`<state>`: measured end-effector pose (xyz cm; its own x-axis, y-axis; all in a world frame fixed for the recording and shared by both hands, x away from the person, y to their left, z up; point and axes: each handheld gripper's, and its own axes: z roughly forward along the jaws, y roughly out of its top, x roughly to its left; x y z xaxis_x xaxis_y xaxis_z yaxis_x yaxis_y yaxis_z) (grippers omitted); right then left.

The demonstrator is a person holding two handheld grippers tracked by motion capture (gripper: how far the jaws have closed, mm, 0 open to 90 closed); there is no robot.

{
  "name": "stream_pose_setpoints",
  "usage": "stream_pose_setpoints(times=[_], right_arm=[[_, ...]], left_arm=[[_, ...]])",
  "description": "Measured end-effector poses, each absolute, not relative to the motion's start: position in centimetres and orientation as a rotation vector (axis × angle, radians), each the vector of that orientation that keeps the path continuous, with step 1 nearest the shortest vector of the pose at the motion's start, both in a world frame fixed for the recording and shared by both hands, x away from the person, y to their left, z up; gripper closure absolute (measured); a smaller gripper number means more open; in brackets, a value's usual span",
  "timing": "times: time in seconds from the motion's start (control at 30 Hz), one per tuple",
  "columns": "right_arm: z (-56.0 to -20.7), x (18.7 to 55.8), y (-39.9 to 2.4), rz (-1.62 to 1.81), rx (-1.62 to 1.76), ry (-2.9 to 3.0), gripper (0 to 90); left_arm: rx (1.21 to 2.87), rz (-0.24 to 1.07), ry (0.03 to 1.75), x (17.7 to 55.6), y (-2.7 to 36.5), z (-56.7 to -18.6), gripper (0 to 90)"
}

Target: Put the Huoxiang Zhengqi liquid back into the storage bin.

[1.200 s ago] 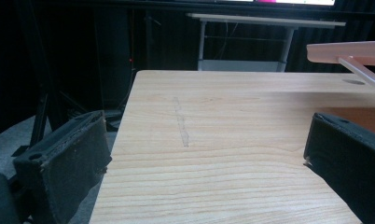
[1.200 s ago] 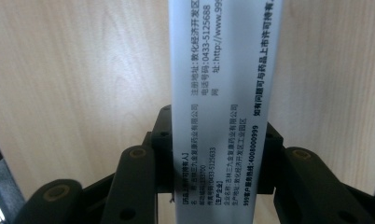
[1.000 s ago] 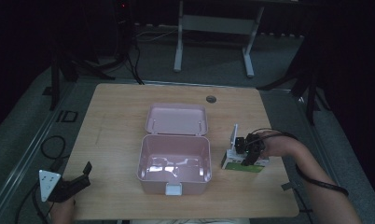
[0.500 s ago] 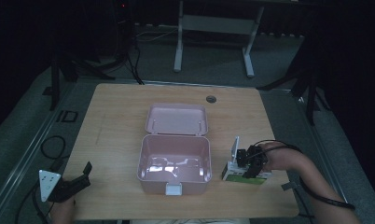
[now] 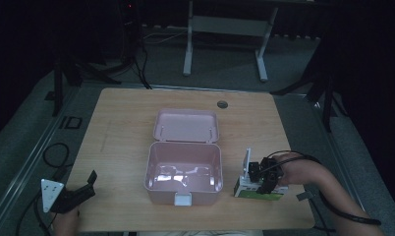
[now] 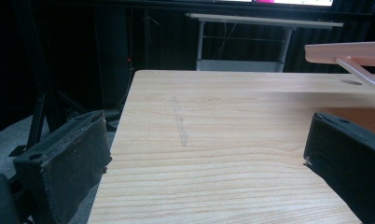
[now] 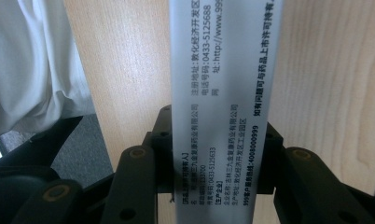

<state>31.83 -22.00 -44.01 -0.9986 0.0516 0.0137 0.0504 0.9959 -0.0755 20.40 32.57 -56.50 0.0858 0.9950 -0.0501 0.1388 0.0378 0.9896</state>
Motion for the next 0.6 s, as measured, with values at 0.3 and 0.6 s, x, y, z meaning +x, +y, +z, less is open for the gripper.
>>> stream_pose_setpoints(times=[0.3, 0.6], right_arm=[[-40.8, 31.9, -21.6, 0.1, -0.093, -3.143, 62.1], [-37.5, 31.8, -21.3, 0.109, -0.117, -3.17, 62.1]], left_arm=[[1.316, 1.042, 1.262, 20.4, 32.6, -56.5, 0.3], [1.315, 1.042, 1.263, 20.4, 32.6, -56.5, 0.3]])
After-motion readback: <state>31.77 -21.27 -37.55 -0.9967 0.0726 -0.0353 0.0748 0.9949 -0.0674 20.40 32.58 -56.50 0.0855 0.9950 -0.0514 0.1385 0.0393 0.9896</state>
